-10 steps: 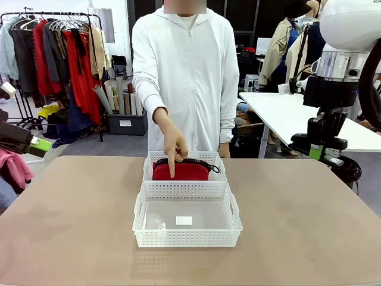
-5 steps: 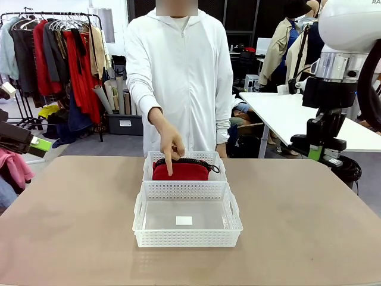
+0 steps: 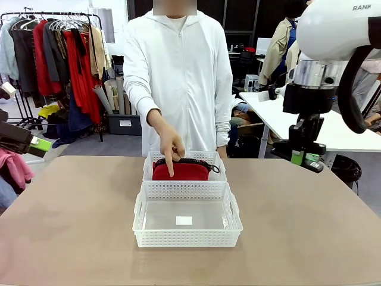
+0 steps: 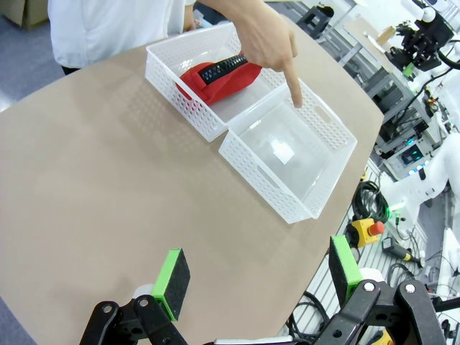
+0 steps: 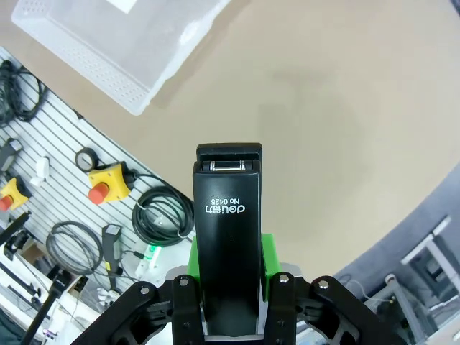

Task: Distribute items into two baskets.
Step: Place the picked Stapler into the Organizing basket as instructed by the person.

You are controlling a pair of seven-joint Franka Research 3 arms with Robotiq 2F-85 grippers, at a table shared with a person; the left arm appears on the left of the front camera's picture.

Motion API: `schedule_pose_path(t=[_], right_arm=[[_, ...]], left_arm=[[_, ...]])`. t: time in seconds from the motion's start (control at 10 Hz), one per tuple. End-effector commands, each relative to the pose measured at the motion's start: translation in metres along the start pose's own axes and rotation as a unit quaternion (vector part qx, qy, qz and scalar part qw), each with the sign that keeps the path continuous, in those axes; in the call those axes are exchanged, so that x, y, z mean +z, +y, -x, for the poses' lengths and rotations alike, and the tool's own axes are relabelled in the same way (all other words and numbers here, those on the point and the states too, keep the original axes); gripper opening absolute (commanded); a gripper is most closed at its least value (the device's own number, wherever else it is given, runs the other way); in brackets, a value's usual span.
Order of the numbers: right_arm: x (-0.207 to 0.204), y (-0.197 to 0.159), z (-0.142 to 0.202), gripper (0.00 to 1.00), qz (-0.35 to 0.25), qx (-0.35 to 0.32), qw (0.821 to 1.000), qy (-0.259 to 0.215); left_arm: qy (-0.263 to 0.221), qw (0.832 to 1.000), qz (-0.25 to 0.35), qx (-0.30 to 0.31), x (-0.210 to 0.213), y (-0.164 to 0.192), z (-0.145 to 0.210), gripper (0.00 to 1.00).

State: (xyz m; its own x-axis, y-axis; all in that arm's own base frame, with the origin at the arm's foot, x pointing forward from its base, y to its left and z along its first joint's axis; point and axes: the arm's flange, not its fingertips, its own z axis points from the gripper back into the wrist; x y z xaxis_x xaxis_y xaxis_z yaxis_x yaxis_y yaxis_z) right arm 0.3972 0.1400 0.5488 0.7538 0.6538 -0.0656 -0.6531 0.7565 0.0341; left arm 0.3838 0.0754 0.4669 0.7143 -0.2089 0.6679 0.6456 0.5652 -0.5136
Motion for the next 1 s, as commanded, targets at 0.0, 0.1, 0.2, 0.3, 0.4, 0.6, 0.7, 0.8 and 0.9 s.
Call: schedule_pose_path(t=[0.0,0.1,0.2,0.3,0.4,0.6,0.7,0.8,0.9], right_arm=[[-0.001,0.008,-0.011,0.00,0.000,0.032,0.999,-0.010],[-0.004,0.016,-0.017,0.00,0.003,0.052,0.999,-0.009],[-0.006,0.024,-0.022,0.00,0.007,0.067,0.998,-0.009],[-0.009,0.031,-0.027,0.00,0.011,0.084,0.996,-0.010],[-0.014,0.040,-0.033,0.00,0.014,0.105,0.994,-0.011],[-0.025,0.057,-0.046,0.00,0.022,0.142,0.990,-0.016],[-0.030,0.065,-0.053,0.00,0.026,0.159,0.987,-0.016],[-0.035,0.073,-0.060,0.00,0.031,0.176,0.984,-0.020],[-0.039,0.081,-0.066,0.00,0.034,0.193,0.980,-0.025]], left_arm=[[-0.005,1.000,0.005,0.001,0.000,-0.001,0.000,1.00],[-0.005,1.000,0.005,0.001,0.000,-0.001,0.000,1.00],[-0.005,1.000,0.005,0.001,0.000,-0.001,0.000,1.00],[-0.005,1.000,0.005,0.001,0.000,-0.001,0.000,1.00],[-0.005,1.000,0.005,0.001,0.000,-0.001,0.000,1.00],[-0.005,1.000,0.005,0.001,0.000,-0.001,0.000,1.00],[-0.005,1.000,0.005,0.001,0.000,-0.001,0.000,1.00],[-0.005,1.000,0.005,0.001,0.000,-0.001,0.000,1.00],[-0.005,1.000,0.005,0.001,0.000,-0.001,0.000,1.00]])
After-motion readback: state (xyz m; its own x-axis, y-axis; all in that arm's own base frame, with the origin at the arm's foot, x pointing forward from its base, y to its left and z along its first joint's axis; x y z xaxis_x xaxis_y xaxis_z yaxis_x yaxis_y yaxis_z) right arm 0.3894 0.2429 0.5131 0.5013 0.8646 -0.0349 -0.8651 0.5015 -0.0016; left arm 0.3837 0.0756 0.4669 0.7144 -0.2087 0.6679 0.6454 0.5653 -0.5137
